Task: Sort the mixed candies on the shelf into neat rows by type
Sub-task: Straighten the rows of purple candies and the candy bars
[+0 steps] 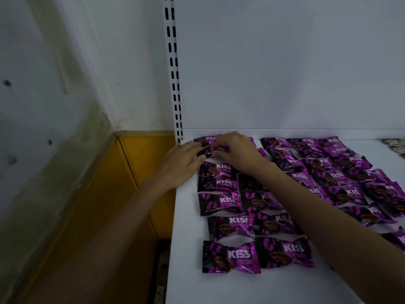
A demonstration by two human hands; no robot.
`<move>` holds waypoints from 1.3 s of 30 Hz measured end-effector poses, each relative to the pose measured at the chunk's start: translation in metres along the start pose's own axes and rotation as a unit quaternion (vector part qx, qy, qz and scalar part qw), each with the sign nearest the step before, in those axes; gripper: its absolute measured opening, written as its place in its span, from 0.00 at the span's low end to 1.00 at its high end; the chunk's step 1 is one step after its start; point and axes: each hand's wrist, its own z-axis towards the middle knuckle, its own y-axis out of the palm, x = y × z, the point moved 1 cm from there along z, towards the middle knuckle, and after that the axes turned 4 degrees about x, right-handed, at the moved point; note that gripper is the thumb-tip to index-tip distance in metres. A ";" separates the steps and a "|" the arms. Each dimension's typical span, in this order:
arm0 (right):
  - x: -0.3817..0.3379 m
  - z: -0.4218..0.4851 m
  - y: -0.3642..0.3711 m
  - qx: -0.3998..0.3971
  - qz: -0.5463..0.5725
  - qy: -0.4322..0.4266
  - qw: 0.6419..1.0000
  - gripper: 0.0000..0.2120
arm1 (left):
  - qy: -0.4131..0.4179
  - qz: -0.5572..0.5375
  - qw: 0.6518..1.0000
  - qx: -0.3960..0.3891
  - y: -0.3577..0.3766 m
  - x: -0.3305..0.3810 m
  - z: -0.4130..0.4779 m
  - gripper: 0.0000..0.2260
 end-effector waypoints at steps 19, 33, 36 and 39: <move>-0.002 -0.008 -0.023 0.013 0.076 0.022 0.997 0.09 | -0.184 -0.192 0.951 0.160 -0.011 0.019 0.012 0.06; 0.000 -0.014 -0.014 0.013 0.023 0.018 0.999 0.13 | -0.131 -0.041 0.979 0.152 -0.009 0.010 0.005 0.14; -0.002 -0.028 -0.024 0.000 0.040 -0.016 0.999 0.12 | -0.082 -0.060 0.981 0.168 -0.017 0.011 -0.005 0.10; -0.003 -0.037 -0.027 -0.038 0.028 -0.038 0.998 0.11 | -0.029 -0.080 0.988 0.132 -0.022 0.019 -0.021 0.08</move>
